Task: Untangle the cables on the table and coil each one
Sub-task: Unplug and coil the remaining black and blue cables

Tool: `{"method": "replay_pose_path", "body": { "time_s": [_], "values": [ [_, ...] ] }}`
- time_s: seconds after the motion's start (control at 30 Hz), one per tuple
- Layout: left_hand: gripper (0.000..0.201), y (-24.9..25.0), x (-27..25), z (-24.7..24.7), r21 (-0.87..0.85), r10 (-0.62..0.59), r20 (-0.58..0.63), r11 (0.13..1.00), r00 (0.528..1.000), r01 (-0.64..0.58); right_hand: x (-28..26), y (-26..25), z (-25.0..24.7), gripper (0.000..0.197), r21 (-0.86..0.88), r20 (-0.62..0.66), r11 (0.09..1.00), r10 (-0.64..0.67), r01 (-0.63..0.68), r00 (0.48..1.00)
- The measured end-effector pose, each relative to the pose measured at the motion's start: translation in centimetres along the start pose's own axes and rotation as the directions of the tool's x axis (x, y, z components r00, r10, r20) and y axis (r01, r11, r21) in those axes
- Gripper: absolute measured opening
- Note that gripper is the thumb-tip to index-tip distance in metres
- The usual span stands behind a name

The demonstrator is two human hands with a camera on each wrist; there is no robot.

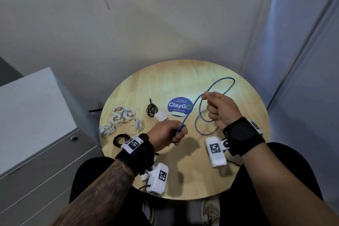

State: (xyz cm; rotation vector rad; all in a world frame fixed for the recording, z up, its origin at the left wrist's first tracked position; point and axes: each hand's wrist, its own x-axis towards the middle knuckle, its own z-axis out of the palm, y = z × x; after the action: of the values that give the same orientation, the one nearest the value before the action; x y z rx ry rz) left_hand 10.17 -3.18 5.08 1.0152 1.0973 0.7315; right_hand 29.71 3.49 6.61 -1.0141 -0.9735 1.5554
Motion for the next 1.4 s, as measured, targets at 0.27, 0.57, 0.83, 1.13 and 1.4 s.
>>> {"method": "replay_pose_path", "body": {
  "time_s": [0.27, 0.57, 0.83, 1.13, 1.4],
  "values": [
    [0.012, 4.3, -1.2, 0.5, -0.481, 0.160, 0.191, 0.875, 0.968, -0.050, 0.9, 2.5, -0.7, 0.019, -0.510, -0.092, 0.859, -0.112, 0.050, 0.989],
    [0.016, 5.2, 2.1, -0.6, -0.604, 0.216, -0.374, 0.681, 0.902, -0.414, -1.7, 3.2, 1.2, 0.025, -0.799, 0.332, 0.537, 0.018, 0.271, 0.943],
    [0.012, 2.7, 4.3, 0.4, -0.543, 0.114, -0.570, 0.691, 0.814, -0.477, -3.0, 1.9, 1.6, 0.026, -0.795, 0.469, 0.487, 0.116, 0.362, 0.875],
    [0.012, 3.2, 4.9, 2.4, -0.517, 0.097, -0.604, 0.708, 0.791, -0.482, -3.2, 1.1, 1.8, 0.020, -0.787, 0.467, 0.511, 0.125, 0.347, 0.875],
    [0.019, 4.3, 5.0, 3.2, -0.378, 0.165, -0.619, 0.794, 0.768, -0.476, -3.2, 0.4, 1.0, 0.030, -0.753, 0.489, 0.518, 0.027, 0.406, 0.872]
  ]
}}
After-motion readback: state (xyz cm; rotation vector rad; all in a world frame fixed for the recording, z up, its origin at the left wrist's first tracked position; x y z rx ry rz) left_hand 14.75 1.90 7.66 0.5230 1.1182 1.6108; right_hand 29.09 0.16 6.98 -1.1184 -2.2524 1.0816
